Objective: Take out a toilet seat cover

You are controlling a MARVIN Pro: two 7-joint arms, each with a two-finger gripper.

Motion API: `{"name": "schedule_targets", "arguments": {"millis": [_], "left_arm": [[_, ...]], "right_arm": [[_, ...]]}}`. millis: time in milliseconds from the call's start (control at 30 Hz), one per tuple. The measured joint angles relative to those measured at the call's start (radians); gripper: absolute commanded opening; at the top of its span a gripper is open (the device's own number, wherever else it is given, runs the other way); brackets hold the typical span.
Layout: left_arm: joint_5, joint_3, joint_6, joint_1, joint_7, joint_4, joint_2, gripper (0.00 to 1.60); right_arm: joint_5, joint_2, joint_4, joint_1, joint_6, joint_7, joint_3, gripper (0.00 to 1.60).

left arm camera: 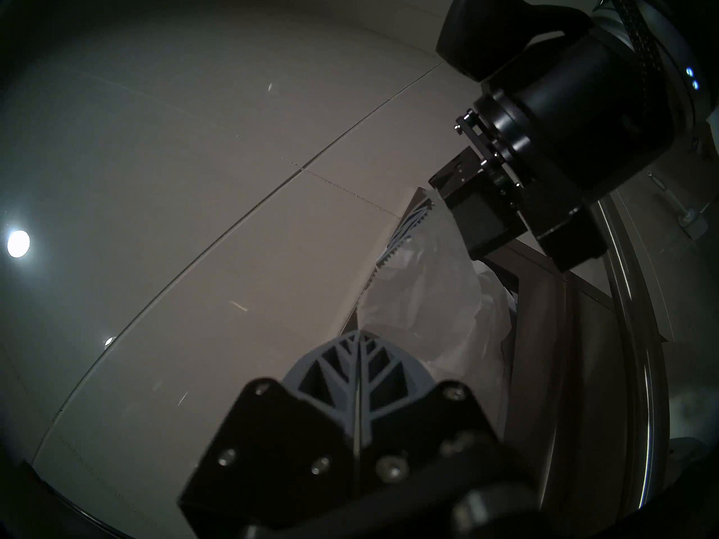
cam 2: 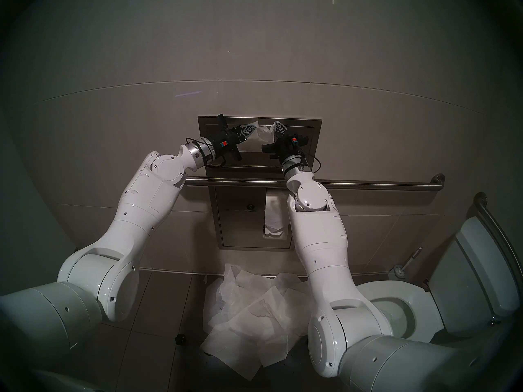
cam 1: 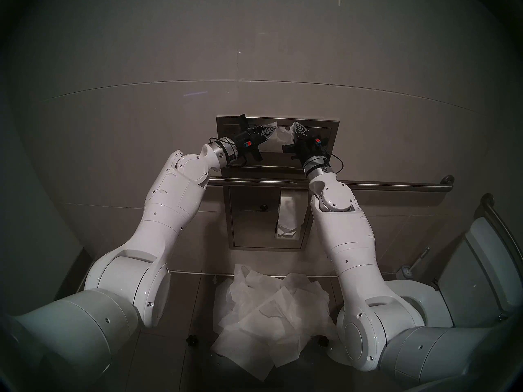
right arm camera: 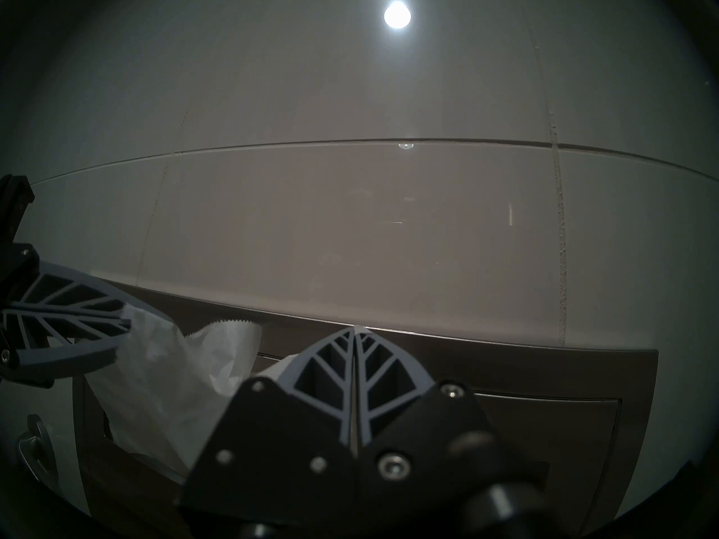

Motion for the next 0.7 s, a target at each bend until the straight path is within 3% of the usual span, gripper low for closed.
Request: {"name": "schedule_targets", "arguments": {"millis": [367, 700], "left_arm": [[-0.035, -0.011, 0.002, 0.000, -0.014, -0.045, -0.027, 0.00], [-0.073, -0.013, -0.011, -0.007, -0.015, -0.108, -0.060, 0.00]], "right_arm": [[-0.003, 0.001, 0.006, 0.003, 0.000, -0.007, -0.001, 0.00], [-0.074, 0.018, 0.022, 0.031, 0.000, -0.038, -0.027, 0.00]]}}
